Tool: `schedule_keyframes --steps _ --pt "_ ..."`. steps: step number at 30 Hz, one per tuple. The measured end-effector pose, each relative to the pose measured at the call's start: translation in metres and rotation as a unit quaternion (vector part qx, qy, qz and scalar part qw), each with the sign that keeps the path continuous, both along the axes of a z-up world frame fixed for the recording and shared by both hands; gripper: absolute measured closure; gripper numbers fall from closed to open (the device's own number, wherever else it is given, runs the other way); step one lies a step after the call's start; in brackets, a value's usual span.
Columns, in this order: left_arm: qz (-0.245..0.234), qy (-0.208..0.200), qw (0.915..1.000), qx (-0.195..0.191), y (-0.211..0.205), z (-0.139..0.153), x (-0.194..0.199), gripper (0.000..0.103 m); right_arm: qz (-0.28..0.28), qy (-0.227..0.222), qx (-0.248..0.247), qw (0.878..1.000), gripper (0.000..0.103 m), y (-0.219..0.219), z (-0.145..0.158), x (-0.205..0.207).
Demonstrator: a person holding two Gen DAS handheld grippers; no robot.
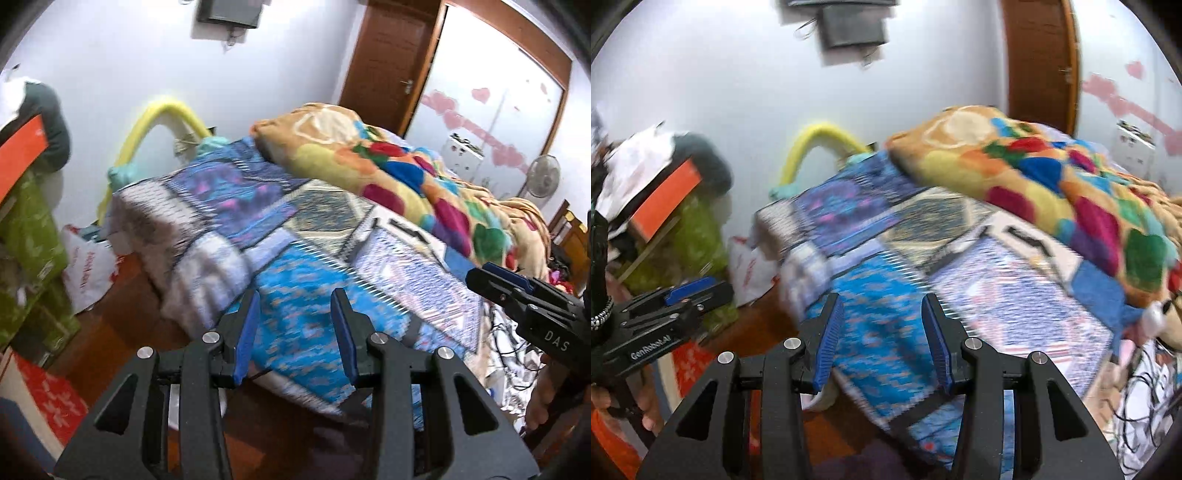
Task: Collect trash
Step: 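Move both empty tools back over the pens on the bed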
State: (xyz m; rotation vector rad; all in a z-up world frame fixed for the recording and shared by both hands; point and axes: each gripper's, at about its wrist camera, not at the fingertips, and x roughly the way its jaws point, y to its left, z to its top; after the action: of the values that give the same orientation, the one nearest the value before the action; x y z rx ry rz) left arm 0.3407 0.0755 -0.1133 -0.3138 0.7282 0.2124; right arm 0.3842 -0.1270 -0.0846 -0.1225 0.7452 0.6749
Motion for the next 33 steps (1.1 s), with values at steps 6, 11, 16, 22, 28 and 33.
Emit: schedule_keyframes --steps 6,11,16,22,28,33 --pt "-0.043 0.013 0.9989 0.010 -0.035 -0.002 0.055 0.062 -0.059 0.006 -0.014 0.998 0.062 -0.048 -0.009 0.040" --pt "-0.062 0.027 0.9977 -0.006 -0.051 -0.018 0.100 0.060 -0.081 0.010 -0.017 0.997 0.062 -0.085 -0.020 0.065" --pt "-0.077 0.053 0.9951 -0.030 -0.061 -0.045 0.145 0.060 -0.107 0.015 -0.027 0.994 0.062 -0.107 -0.039 0.091" --pt "-0.084 0.090 0.9914 -0.045 -0.070 -0.088 0.194 0.060 -0.122 0.038 -0.039 0.991 0.062 -0.122 -0.071 0.125" --pt "-0.094 0.105 0.9893 -0.035 -0.072 -0.120 0.234 0.060 -0.136 0.038 -0.055 0.988 0.062 -0.126 -0.097 0.161" --pt "-0.104 0.105 0.9890 -0.013 -0.073 -0.141 0.267 0.060 -0.129 0.052 -0.049 0.989 0.062 -0.125 -0.115 0.192"
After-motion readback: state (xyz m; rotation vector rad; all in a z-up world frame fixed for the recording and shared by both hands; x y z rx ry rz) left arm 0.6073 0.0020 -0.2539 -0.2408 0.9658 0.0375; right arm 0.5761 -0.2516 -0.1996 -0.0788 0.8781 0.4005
